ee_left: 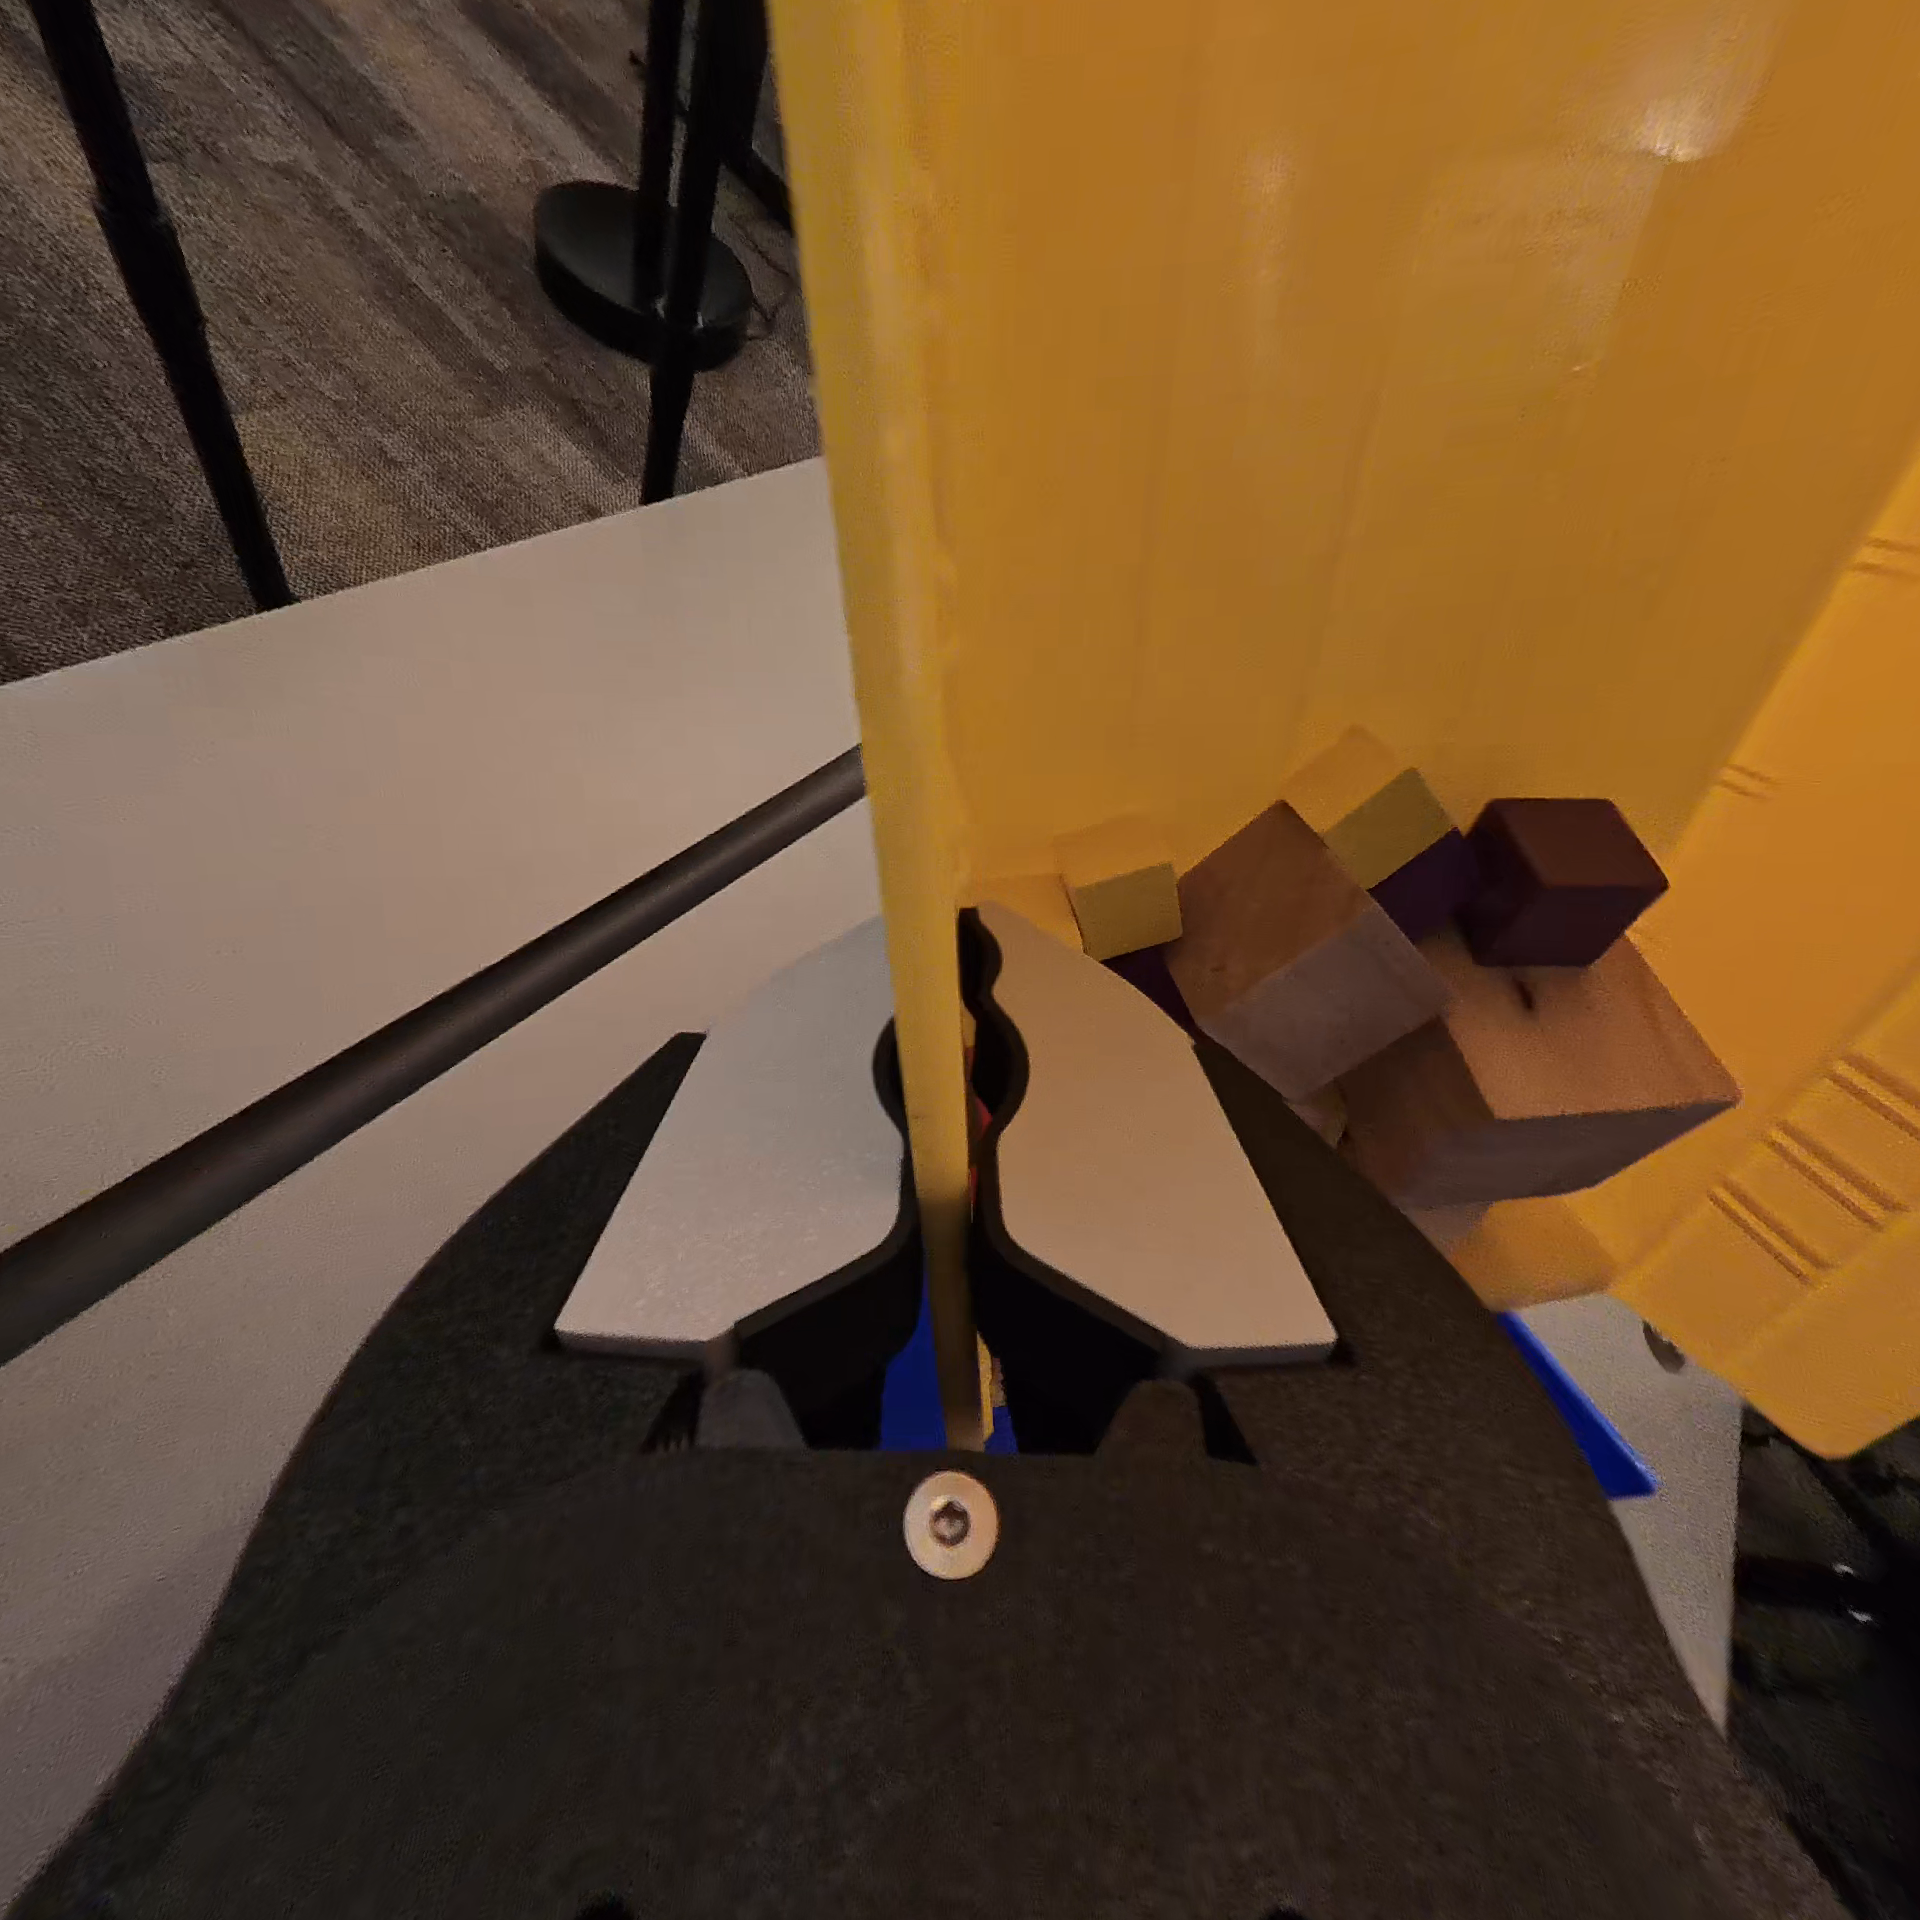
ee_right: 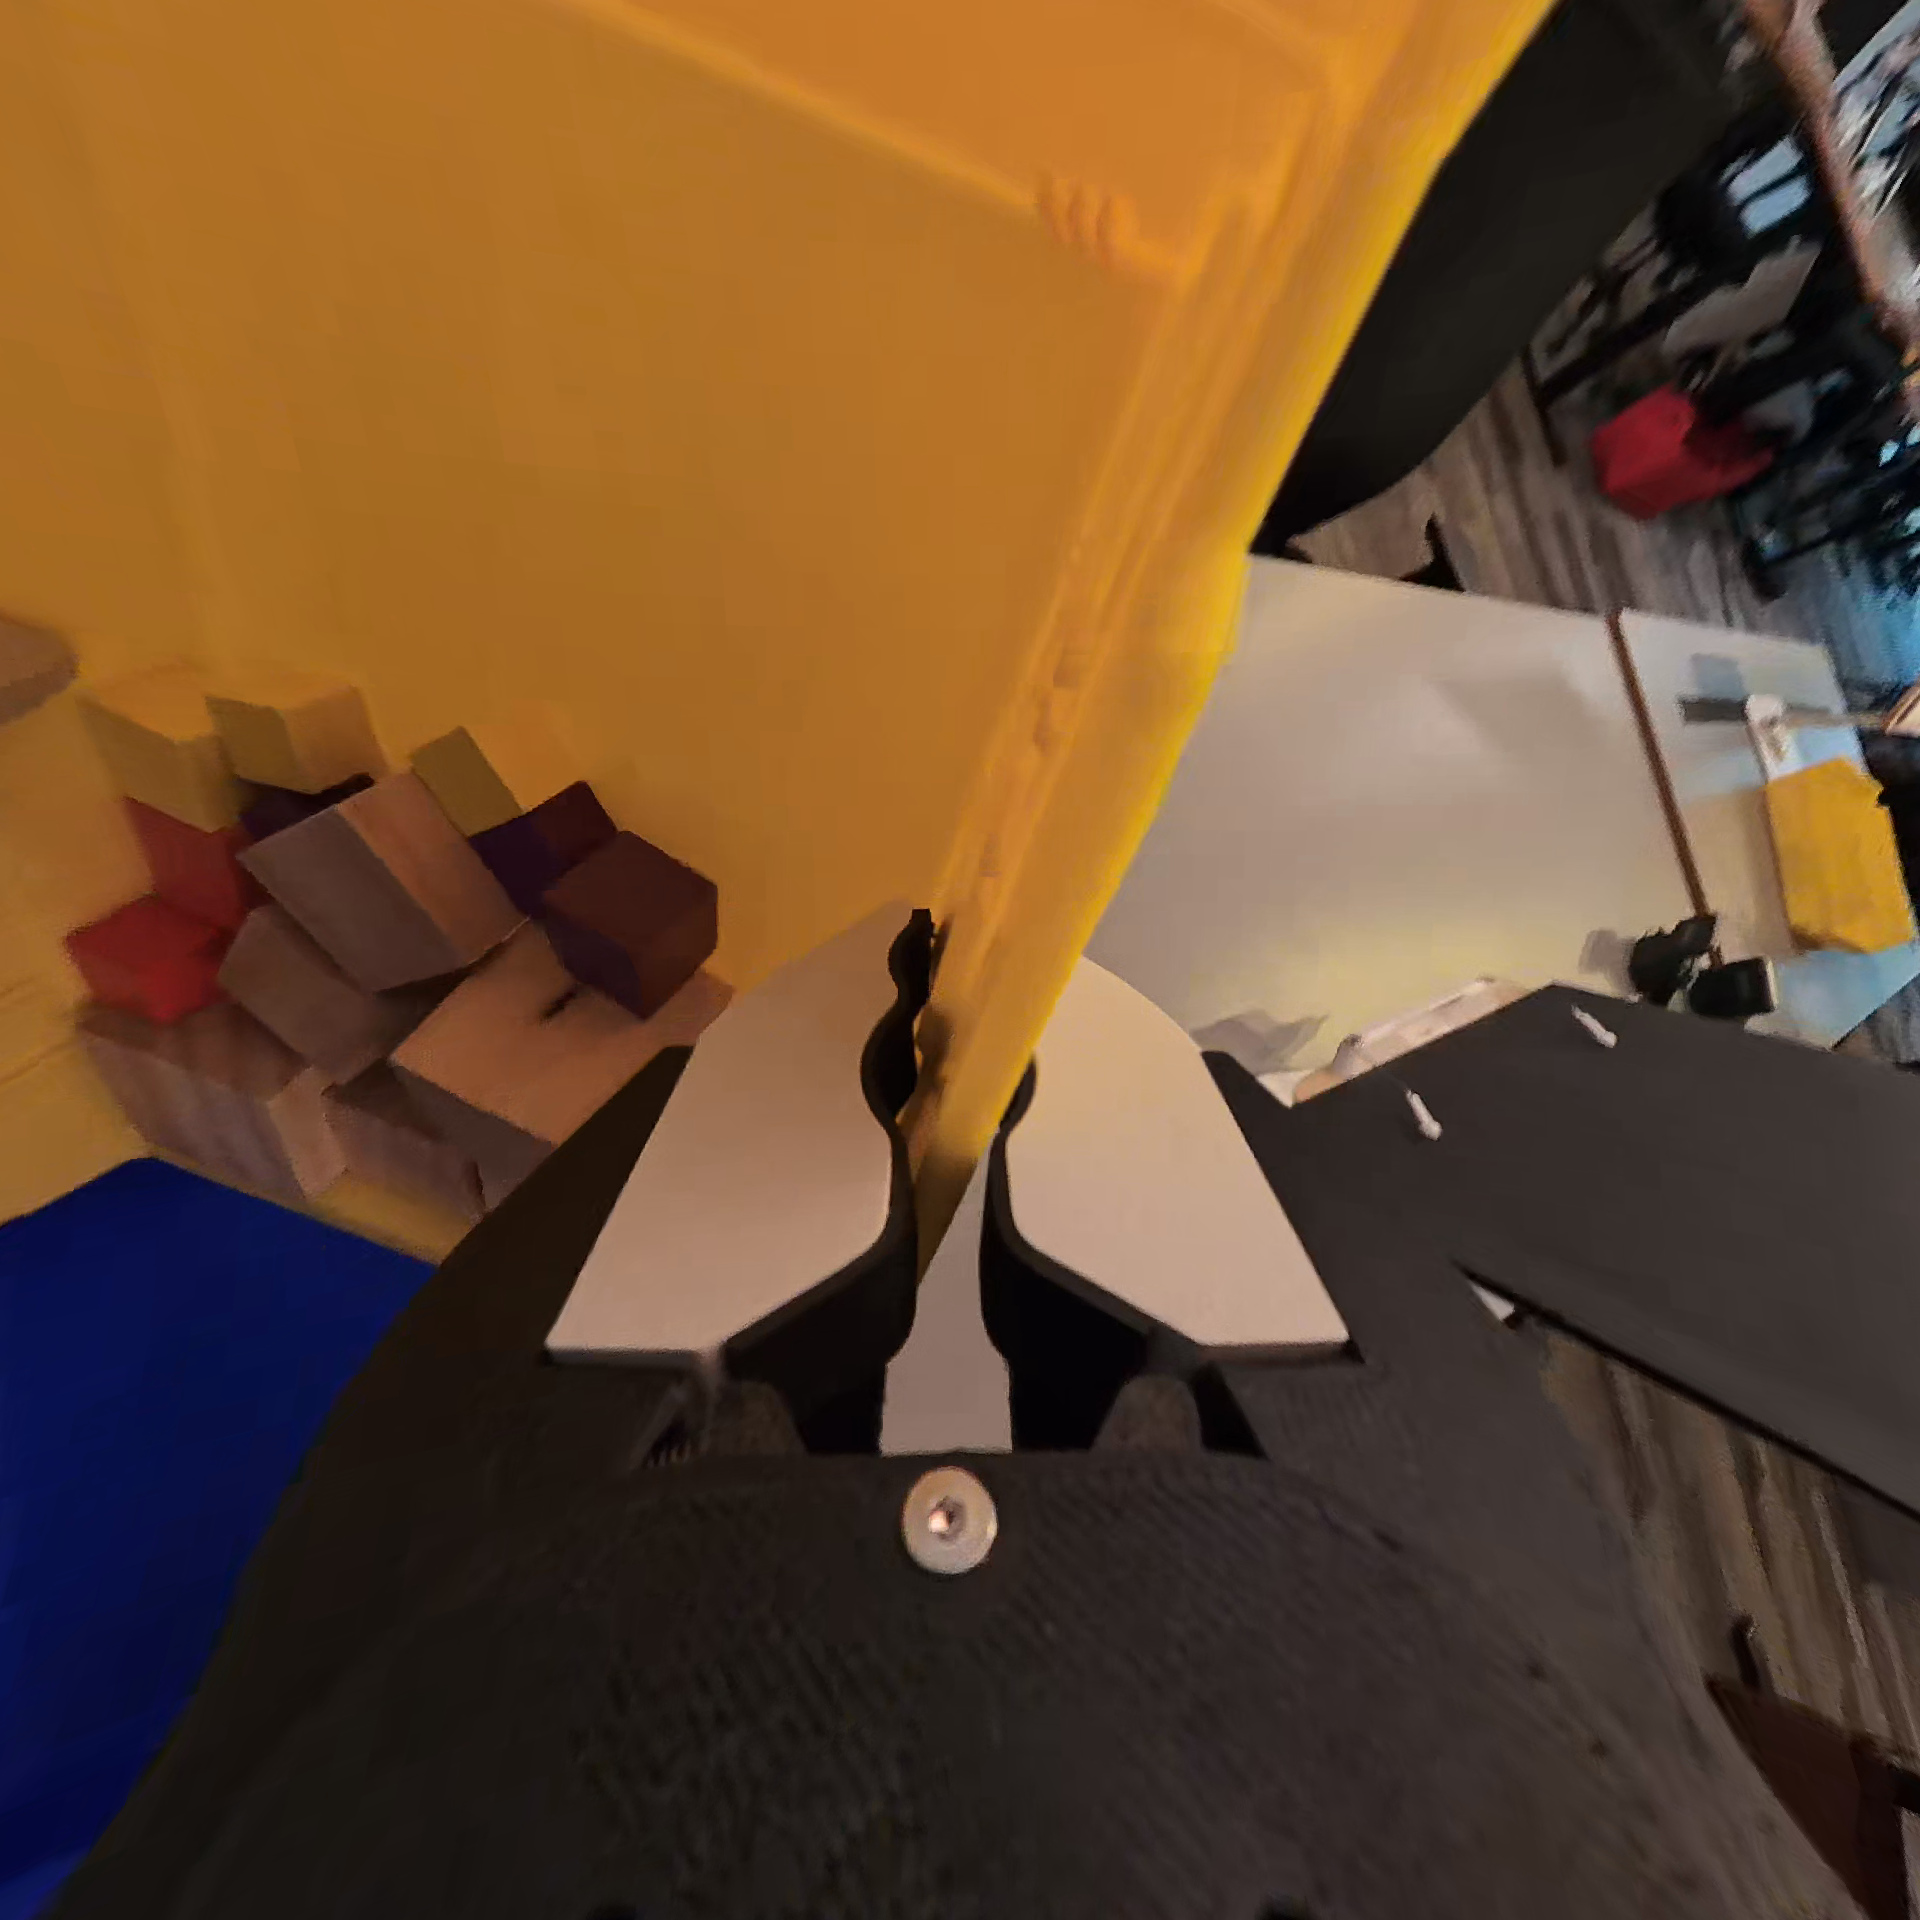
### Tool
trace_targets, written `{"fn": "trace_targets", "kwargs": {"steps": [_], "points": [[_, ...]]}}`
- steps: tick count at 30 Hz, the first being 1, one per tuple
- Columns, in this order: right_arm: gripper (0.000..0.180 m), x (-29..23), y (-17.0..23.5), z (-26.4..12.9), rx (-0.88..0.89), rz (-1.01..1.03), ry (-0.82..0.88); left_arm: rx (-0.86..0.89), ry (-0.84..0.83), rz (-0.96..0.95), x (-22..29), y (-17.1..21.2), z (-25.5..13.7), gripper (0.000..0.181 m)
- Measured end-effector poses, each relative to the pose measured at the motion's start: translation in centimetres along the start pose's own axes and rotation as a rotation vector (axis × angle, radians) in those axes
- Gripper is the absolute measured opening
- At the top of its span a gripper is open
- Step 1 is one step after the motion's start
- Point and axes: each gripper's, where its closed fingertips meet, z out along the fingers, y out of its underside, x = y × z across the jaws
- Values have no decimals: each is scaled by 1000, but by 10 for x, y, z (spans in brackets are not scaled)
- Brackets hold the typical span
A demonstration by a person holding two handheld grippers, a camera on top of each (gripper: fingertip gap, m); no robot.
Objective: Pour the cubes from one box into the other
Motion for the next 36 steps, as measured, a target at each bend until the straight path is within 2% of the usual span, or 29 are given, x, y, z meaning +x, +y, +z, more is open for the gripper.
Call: {"fn": "trace_targets", "kwargs": {"steps": [3,6,7,10,13,15,17,19,20,22,23,26,29,32,34,36], "points": [[7,1,-9,-14,108,-21,19,45,104,-99,3,-4,0,2],[6,1,-4,-2,22,-6,11,32,5,-7,0,-3,1,3],[6,1,-4,-6,21,-3,17,34,30,-15,2,-4,0,2],[6,4,-19,-23,145,-40,50,113,112,-99,6,-13,-5,2],[6,3,-11,-11,32,-27,38,68,26,-22,3,-9,-2,2],[7,3,-16,-24,100,-39,43,89,113,-100,7,-9,-4,2],[6,4,-20,-19,134,-59,65,117,79,-96,3,-11,-4,2],[6,0,-7,-5,17,-25,21,71,-1,-29,-1,-5,-3,3],[6,-2,-5,-8,11,-13,8,62,18,-33,0,-2,-4,3],[6,-1,-13,-23,122,-34,32,111,104,-99,4,-6,-8,3],[6,0,-15,-23,146,-40,39,130,90,-96,2,-8,-8,3],[6,-4,0,-4,11,-16,10,41,6,-38,-3,1,-2,3],[7,-4,-7,-14,96,-30,17,72,77,-107,-1,-2,-4,3],[7,-5,-3,-16,51,-24,17,81,35,-54,1,-2,-7,3],[8,-2,-14,-37,154,-56,55,138,130,-100,8,-9,-12,2],[7,1,-22,-39,182,-88,93,192,98,-99,5,-16,-15,2]]}}
